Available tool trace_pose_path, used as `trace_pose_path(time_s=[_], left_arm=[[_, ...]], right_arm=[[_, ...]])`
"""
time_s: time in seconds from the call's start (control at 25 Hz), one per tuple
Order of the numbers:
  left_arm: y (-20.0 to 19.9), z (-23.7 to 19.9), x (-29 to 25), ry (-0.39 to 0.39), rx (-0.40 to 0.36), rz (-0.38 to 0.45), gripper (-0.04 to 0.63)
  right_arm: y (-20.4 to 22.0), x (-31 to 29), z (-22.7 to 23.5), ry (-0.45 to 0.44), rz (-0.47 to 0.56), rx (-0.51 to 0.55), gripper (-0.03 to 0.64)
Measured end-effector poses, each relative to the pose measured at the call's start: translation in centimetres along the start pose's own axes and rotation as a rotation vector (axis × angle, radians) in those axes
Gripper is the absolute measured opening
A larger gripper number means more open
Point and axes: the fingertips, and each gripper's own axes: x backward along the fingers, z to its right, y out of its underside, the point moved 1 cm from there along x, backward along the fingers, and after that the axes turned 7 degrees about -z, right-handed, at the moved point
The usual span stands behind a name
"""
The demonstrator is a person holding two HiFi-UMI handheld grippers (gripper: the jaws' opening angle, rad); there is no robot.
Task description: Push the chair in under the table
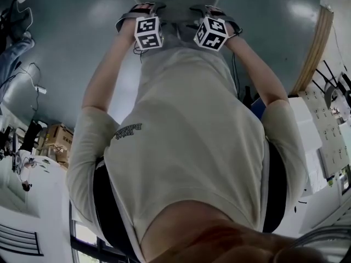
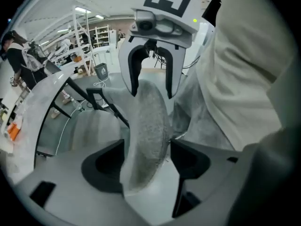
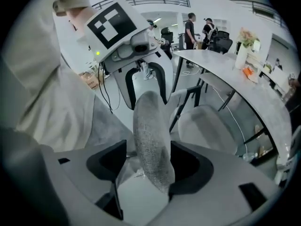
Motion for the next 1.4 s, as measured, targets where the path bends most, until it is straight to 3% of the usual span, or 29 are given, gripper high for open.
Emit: trace_pose_path(time_s=[0.32, 0.48, 0.56, 0.72, 0.8, 1.0, 1.4], left_arm=[[1.2, -0.4, -4.1, 0.081, -0.013, -0.035, 0.285], [1.3, -0.3, -5.2, 0.099, -0.007, -0.054, 0.272], [1.1, -0.3, -5.4, 0.087, -0.028, -0.054, 0.26], [1.4, -0.6, -5.4, -0.006, -0.104, -0.04, 0.143], [1.3, -0.6, -5.4, -0.01, -0.103, -0.034, 0.138], [1.4, -0.9, -5.2, 0.008, -0.104, -0.024, 0.129], [0.1, -3.3, -4.7, -0.024, -0.092, -0.01, 0.107]], right_arm=[[1.1, -3.9, 1.0, -0.002, -0.096, 0.028, 0.297], [1.9, -4.4, 1.4, 0.019, -0.128, 0.07, 0.261], [2.0, -4.4, 1.6, 0.026, -0.132, 0.084, 0.25], [1.3, -4.7, 1.5, 0.068, -0.134, 0.18, 0.165], [1.4, -4.6, 1.4, 0.098, -0.132, 0.21, 0.14], [1.4, -4.8, 1.5, 0.07, -0.142, 0.182, 0.141], [1.8, -3.6, 4.2, 0.117, -0.155, 0.175, 0.135]])
